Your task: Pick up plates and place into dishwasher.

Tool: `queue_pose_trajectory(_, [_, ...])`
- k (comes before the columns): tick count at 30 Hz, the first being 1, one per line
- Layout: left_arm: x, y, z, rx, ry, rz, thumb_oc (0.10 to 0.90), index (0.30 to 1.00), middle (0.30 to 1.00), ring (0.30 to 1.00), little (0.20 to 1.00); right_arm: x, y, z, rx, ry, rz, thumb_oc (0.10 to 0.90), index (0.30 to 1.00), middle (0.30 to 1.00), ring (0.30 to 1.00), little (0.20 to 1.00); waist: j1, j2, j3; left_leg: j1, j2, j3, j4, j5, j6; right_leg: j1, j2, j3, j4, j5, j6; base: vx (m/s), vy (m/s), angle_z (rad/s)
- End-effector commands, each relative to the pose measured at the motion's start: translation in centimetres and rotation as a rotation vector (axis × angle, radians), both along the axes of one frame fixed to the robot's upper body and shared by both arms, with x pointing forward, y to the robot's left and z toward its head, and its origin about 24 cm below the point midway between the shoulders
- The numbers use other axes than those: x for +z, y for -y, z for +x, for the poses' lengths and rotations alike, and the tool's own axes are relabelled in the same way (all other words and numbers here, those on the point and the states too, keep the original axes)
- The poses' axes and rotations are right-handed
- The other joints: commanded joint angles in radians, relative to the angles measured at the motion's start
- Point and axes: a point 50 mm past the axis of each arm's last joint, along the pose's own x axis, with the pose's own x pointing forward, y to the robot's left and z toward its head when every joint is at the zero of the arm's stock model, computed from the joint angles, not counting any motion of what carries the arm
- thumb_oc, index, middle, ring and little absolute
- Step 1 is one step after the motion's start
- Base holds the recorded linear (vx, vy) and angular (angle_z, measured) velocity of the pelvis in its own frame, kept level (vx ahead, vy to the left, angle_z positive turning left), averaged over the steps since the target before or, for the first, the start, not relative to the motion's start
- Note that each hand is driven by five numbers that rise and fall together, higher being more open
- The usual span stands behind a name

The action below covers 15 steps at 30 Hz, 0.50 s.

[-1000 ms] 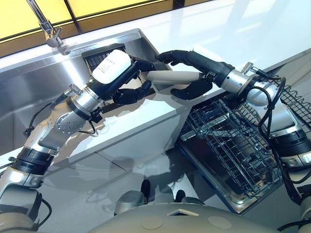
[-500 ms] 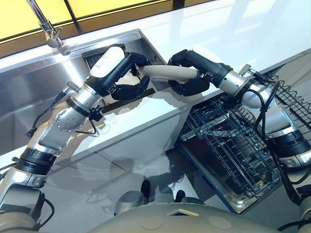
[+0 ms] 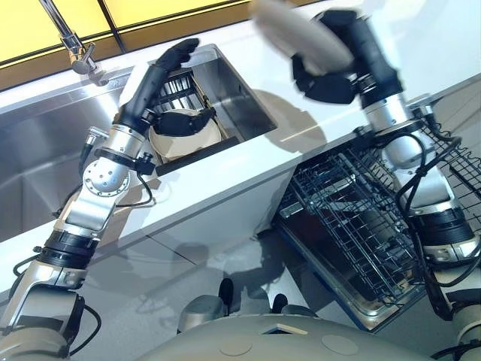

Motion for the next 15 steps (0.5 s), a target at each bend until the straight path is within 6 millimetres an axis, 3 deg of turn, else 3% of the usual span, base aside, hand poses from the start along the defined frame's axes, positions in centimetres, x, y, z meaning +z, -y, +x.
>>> queue_pose_trajectory(1, [4.0,-4.2,-0.5,0.169,0.180,-0.008,0.800,0.900,0.900,0.900,0.900,3.7,5.1,-1.7,-0.235,0.248,0.126,0.100,0.300,0.300,0.300,0.200,0.008,0.031,-0.122,0.077,0.008,0.050,0.031,-0.167,-0.009,-0.023,0.073,-0.010,0.135,-0.160,-0.020,0.03,-0.090,-0.02])
queue_pose_trajectory(5, [3.6,-6.8,-1.4,0.262,0.164,-0.027,0.800,0.900,0.900,0.900,0.900,2.4,10.1,-3.1,-0.482,0.239,0.180,0.100,0.300,0.300,0.300,0.200,-0.002,0.038,-0.117,0.088,0.018,0.062,0.032,-0.177,-0.016,-0.018,0.075,-0.013,0.142,-0.175,-0.019,0.05,-0.107,-0.01])
queue_pose_trajectory(10, [2.9,-9.0,-2.3,0.342,0.136,-0.089,0.800,0.900,0.900,0.900,0.900,0.4,14.6,-4.7,-0.687,0.158,0.245,0.100,0.300,0.300,0.300,0.200,-0.017,0.044,-0.100,0.093,0.031,0.070,0.041,-0.180,-0.028,-0.019,0.077,-0.015,0.158,-0.185,-0.023,0.05,-0.116,-0.08])
queue_pose_trajectory(15, [1.9,-10.2,-2.9,0.389,0.114,-0.170,0.800,0.900,0.900,0.900,0.900,-1.7,16.3,-5.4,-0.715,0.054,0.262,0.100,0.300,0.300,0.300,0.200,-0.026,0.057,-0.078,0.084,0.044,0.070,0.058,-0.172,-0.049,-0.024,0.076,-0.020,0.182,-0.197,-0.030,0.05,-0.123,-0.09])
